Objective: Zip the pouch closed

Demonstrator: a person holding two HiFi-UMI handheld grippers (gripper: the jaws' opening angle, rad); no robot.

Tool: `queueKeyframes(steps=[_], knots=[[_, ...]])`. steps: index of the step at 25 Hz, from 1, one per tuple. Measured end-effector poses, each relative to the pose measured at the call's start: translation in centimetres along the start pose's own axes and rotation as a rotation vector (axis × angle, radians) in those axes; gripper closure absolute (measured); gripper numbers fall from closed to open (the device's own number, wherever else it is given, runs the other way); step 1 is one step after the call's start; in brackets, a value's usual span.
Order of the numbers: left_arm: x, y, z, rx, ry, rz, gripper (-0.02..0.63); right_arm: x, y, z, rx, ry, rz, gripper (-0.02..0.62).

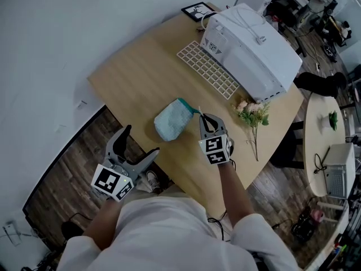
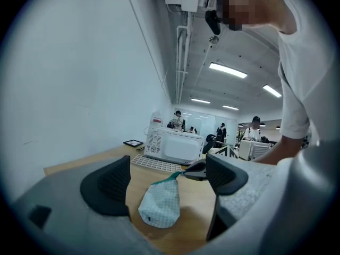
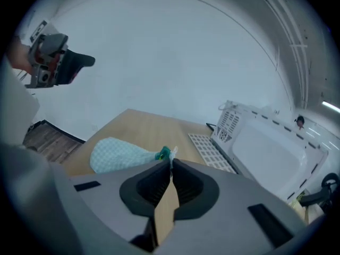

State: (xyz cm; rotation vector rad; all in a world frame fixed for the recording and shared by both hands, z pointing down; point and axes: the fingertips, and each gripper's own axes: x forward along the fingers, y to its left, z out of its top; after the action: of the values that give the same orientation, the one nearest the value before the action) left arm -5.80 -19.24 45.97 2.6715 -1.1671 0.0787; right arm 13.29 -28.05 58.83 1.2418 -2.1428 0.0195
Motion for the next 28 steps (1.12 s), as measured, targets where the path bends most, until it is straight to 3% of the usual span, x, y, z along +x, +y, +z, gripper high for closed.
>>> queueKeyframes(steps=[7, 14, 18, 21, 26, 28], knots=[[0.6, 0.1, 0.9, -0.024, -0.036, -0.062, 0.164, -4.0, 2.1, 8.3, -0.097, -0.204, 0.050, 0.580], [0.7, 0.1, 2.4, -0.043, -0.083, -0.133, 0.190, -7.8, 4.5, 14.0, -0.165, -0.343, 0.147, 0.580], [1.0, -0.6, 3.6, -0.045, -0.103, -0.219, 0.279, -9.6, 5.3, 15.9, -0.201, -0.386, 0.187, 0.580], [1.4, -1.1, 4.8, -0.033, -0.126, -0.277, 0.304, -10.8, 5.7, 16.6, -0.218, -0.406, 0.205, 0.579], [2.2, -3.5, 6.6, -0.013, -0.123, -0.463, 0.392, -12.6, 6.6, 17.5, -0.254, -0.423, 0.232, 0.580], [2.5, -4.3, 6.7, -0.001, -0.109, -0.505, 0.394, -13.5, 7.0, 17.7, -0.271, -0.425, 0.249, 0.580]])
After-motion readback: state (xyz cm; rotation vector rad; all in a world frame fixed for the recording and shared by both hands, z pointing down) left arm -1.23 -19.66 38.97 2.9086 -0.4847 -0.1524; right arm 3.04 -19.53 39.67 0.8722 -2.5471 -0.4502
